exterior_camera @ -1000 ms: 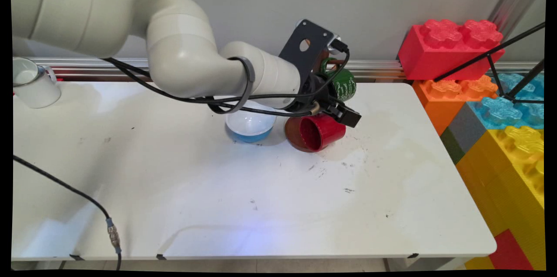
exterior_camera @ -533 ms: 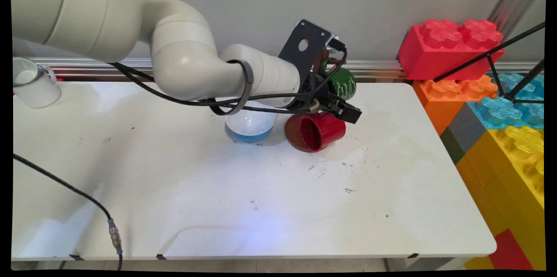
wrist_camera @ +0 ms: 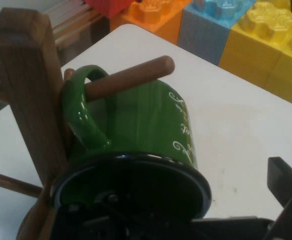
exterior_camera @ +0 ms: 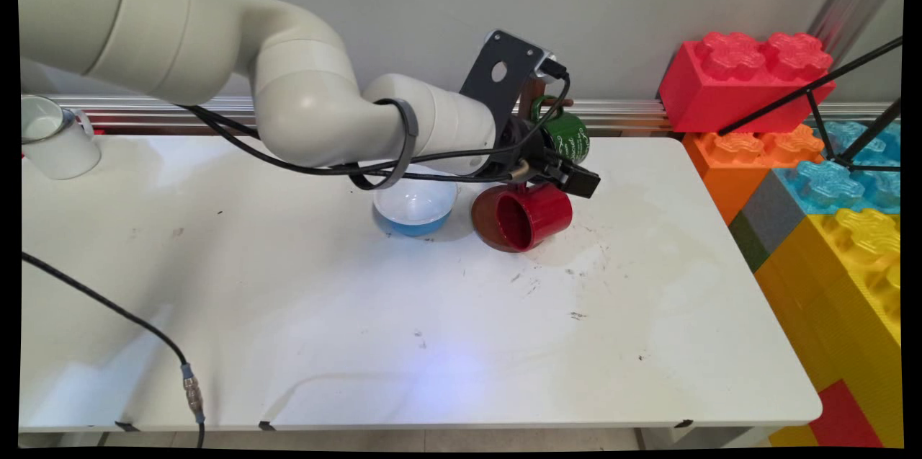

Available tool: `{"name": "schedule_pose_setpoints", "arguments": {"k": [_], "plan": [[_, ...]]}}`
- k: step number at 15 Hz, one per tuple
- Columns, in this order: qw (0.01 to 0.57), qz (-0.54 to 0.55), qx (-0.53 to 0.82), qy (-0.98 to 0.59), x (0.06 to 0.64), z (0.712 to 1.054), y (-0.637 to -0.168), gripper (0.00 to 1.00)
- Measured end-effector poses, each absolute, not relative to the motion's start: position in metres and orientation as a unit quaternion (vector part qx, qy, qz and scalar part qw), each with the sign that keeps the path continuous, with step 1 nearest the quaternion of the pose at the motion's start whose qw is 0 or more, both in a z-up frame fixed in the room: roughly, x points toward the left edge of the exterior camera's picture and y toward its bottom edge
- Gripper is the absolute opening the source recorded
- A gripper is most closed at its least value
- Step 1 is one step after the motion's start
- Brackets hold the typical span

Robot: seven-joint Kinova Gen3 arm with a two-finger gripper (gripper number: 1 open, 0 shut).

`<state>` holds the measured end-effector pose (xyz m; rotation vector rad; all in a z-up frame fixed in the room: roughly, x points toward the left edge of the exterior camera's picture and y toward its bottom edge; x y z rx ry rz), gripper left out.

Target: Pick up the green mug from the rack, then place the picked object on the table

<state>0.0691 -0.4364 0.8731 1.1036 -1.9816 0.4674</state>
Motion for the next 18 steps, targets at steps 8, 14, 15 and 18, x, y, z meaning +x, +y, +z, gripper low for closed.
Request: {"name": "schedule_pose_setpoints", "arguments": {"k": [8, 14, 15, 18], "plan": [[0.405, 0.186, 0.444, -0.777, 0.075, 0.873, -0.439, 0.00], [0.396, 0.195, 0.461, -0.770, 0.087, 0.873, -0.439, 0.00], [0.394, 0.195, 0.464, -0.769, 0.090, 0.873, -0.438, 0.00], [0.391, 0.193, 0.470, -0.768, 0.096, 0.873, -0.436, 0.00]]}}
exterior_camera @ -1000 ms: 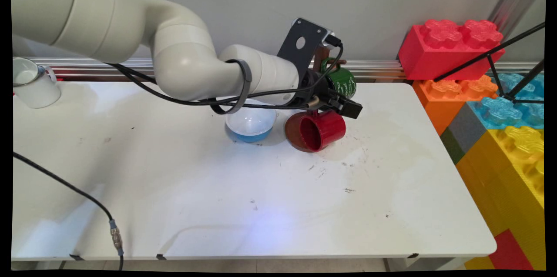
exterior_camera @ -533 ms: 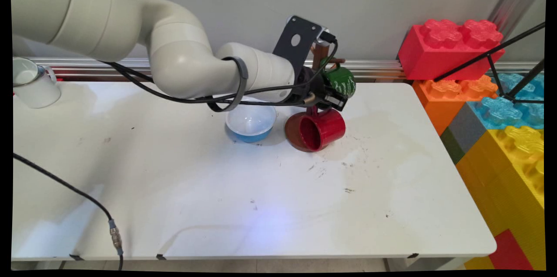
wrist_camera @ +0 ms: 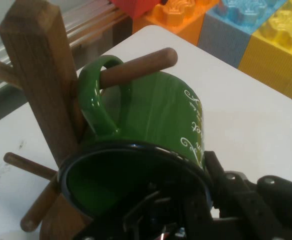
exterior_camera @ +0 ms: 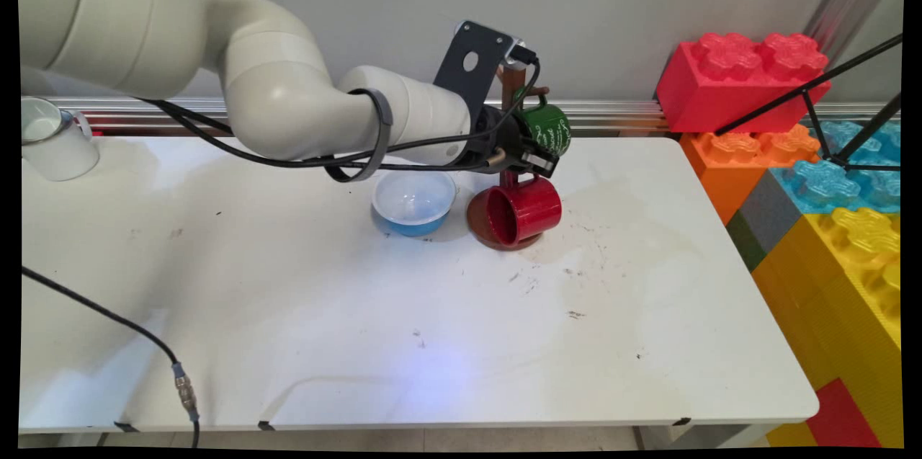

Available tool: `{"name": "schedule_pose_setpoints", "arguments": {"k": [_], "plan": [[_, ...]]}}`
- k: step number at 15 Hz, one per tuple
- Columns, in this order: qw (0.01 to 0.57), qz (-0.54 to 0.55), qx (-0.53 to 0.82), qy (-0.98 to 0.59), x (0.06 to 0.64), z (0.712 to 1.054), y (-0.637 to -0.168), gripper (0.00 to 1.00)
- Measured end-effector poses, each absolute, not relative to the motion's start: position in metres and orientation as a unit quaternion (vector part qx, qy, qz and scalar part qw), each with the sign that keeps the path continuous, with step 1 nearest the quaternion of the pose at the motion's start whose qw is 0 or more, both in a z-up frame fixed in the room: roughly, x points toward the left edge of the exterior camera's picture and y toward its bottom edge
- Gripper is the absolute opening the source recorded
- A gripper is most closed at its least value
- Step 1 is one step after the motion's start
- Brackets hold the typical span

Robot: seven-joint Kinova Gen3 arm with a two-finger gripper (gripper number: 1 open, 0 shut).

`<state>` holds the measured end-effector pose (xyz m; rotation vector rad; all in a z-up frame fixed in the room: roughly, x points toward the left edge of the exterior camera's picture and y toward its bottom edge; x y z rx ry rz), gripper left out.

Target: Place the picked object on the table

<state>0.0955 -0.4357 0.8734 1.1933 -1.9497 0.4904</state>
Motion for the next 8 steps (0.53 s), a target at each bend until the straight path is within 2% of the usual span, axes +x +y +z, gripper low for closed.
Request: {"name": "schedule_pose_setpoints", "arguments": {"k": [8], "plan": [[0.403, 0.178, 0.471, -0.764, 0.0961, 0.8762, -0.4311, 0.00]]}}
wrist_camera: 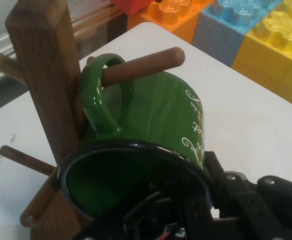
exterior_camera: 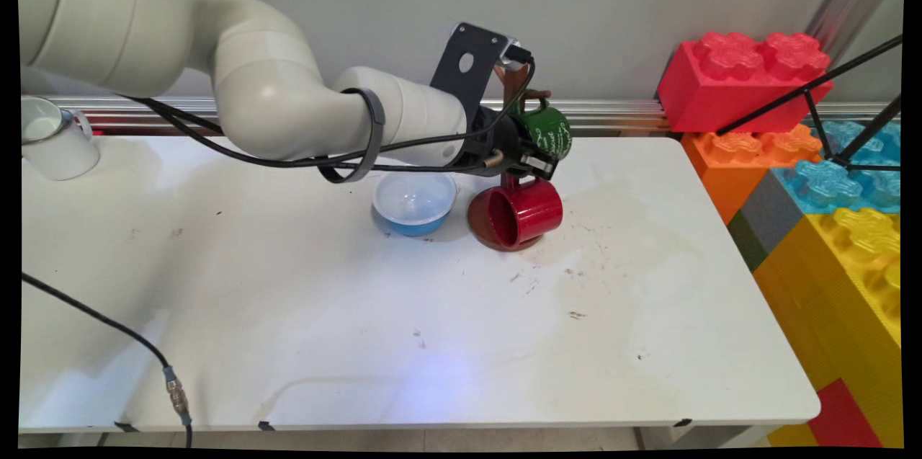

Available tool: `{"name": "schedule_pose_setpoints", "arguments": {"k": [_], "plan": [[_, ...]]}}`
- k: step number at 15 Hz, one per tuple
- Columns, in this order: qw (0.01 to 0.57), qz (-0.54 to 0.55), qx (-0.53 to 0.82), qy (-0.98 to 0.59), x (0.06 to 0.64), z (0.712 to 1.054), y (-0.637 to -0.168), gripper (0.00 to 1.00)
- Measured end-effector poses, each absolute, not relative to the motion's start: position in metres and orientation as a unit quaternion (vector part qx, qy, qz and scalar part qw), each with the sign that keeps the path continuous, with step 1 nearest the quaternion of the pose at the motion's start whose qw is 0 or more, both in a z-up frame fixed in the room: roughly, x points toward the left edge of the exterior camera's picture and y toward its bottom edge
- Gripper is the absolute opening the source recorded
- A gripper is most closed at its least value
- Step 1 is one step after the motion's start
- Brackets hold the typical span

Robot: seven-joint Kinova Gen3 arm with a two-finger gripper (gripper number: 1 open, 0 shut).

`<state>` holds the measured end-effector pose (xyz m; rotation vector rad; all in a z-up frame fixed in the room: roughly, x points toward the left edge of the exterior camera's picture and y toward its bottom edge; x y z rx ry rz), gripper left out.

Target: Place the picked object on the table

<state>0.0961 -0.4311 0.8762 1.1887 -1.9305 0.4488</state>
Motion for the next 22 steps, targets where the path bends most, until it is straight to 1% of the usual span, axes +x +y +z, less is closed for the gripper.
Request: {"name": "schedule_pose_setpoints", "arguments": {"k": [15, 22], "plan": [[0.444, 0.148, 0.446, -0.763, 0.078, 0.882, -0.430, 0.00], [0.463, 0.121, 0.436, -0.762, 0.064, 0.892, -0.418, 0.00]]}}
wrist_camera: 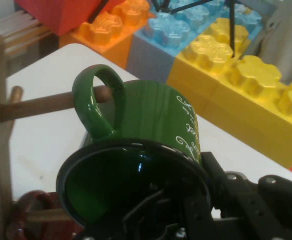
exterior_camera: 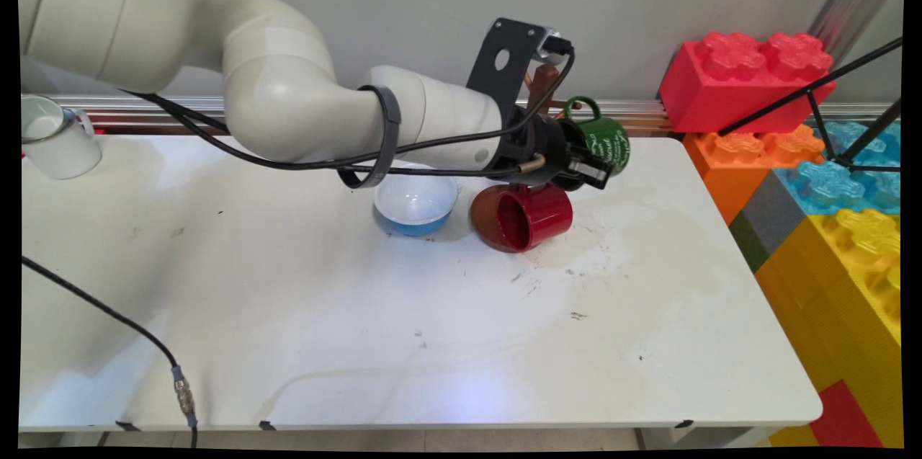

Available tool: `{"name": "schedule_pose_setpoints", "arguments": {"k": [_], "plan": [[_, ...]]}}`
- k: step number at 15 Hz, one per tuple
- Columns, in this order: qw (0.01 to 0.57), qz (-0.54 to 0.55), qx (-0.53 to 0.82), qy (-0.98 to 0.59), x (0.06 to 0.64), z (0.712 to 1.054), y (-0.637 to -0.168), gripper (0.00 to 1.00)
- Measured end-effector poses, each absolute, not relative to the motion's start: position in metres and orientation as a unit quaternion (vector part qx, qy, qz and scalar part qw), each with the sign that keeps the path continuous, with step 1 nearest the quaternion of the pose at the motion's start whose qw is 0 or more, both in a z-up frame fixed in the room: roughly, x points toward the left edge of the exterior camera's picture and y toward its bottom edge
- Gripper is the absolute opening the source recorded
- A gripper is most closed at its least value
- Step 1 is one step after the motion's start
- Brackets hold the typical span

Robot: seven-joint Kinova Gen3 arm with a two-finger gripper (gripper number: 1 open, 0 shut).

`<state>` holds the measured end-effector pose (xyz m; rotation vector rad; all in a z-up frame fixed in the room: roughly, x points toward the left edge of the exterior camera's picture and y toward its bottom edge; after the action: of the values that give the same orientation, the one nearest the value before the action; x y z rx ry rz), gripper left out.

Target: Place the picked object on the table

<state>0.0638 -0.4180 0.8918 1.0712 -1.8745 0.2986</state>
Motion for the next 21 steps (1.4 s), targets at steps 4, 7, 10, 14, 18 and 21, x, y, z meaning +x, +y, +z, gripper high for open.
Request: {"name": "schedule_pose_setpoints", "arguments": {"k": [4, 7, 10, 14, 18, 21], "plan": [[0.470, 0.111, 0.431, -0.762, 0.057, 0.898, -0.413, 0.00], [0.474, 0.107, 0.427, -0.762, 0.055, 0.902, -0.411, 0.00], [0.477, 0.102, 0.423, -0.763, 0.053, 0.905, -0.408, 0.00], [0.471, 0.092, 0.410, -0.776, 0.050, 0.906, -0.403, 0.00], [0.442, 0.081, 0.379, -0.809, 0.047, 0.905, -0.399, 0.00], [0.416, 0.078, 0.355, -0.833, 0.041, 0.907, -0.401, 0.00]]}}
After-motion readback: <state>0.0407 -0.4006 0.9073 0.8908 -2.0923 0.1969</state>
